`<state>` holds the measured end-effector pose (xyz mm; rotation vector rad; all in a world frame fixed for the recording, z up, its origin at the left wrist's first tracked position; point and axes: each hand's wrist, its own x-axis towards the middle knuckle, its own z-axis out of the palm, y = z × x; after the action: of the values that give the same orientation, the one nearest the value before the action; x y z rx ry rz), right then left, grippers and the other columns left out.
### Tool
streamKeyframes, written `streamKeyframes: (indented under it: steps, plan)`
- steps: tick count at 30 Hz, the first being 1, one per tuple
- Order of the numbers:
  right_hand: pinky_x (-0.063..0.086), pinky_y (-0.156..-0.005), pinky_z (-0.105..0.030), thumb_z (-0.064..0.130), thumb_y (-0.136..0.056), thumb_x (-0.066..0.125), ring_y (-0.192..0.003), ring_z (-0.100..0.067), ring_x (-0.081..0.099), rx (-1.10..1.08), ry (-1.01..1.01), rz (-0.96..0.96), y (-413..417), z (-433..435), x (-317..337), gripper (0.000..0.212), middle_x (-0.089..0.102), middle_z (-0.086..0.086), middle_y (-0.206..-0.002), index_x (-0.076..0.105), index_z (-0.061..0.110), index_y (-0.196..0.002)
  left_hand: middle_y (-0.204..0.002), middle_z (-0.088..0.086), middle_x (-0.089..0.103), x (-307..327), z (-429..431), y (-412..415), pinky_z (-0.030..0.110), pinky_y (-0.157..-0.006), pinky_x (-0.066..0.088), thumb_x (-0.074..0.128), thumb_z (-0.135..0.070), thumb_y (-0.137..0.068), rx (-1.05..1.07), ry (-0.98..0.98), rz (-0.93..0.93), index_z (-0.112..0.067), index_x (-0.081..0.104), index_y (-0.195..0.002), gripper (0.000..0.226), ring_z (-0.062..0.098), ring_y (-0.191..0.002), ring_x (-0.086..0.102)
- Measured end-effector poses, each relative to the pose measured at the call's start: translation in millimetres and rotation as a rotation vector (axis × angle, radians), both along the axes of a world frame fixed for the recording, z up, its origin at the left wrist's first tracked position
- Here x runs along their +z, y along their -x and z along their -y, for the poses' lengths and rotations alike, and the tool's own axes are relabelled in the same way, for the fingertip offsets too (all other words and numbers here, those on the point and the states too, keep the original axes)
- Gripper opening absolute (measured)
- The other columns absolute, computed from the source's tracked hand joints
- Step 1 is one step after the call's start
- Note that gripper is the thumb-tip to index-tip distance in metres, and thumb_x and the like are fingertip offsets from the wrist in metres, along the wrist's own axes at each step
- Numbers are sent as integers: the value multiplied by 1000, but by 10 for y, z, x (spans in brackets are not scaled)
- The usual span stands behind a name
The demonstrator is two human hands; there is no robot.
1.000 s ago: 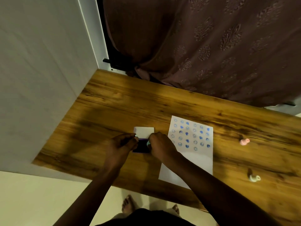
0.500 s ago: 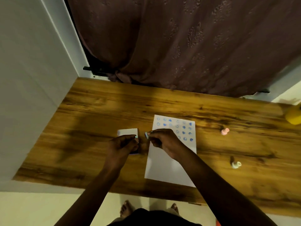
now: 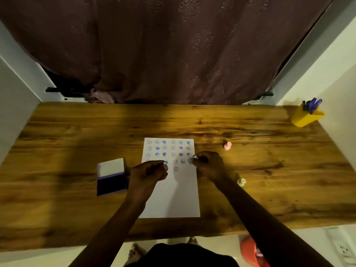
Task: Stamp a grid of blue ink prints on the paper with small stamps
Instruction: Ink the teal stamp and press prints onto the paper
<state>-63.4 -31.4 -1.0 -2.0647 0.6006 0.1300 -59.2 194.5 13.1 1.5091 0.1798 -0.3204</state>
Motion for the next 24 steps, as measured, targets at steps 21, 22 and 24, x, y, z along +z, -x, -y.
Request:
streamKeyframes:
  steps: [21,22,24]
  plan:
    - [50,-101,-36,33,-98,60,-121,-29,61,520,555,20,-23,-191,-338,37,65,-9,-133,64,11,-129,-115,3,75,-98,132,-121,52,-89,62,79,-13,-86,38,-52,-18,-51,74,-85,39,25,-104,74]
    - [50,-103,-37,32,-99,59,-123,-30,60,524,561,2,-29,-207,-331,37,64,-10,-135,63,11,-130,-116,3,74,-95,140,-123,52,-90,61,79,-13,-85,32,-55,-20,-53,73,-84,40,26,-105,73]
    - [50,-104,-37,32,-100,58,-125,-29,59,529,580,-33,-43,-246,-322,38,62,-10,-137,61,11,-131,-118,2,73,-92,150,-131,53,-90,61,80,-15,-85,24,-58,-20,-56,73,-85,42,26,-107,73]
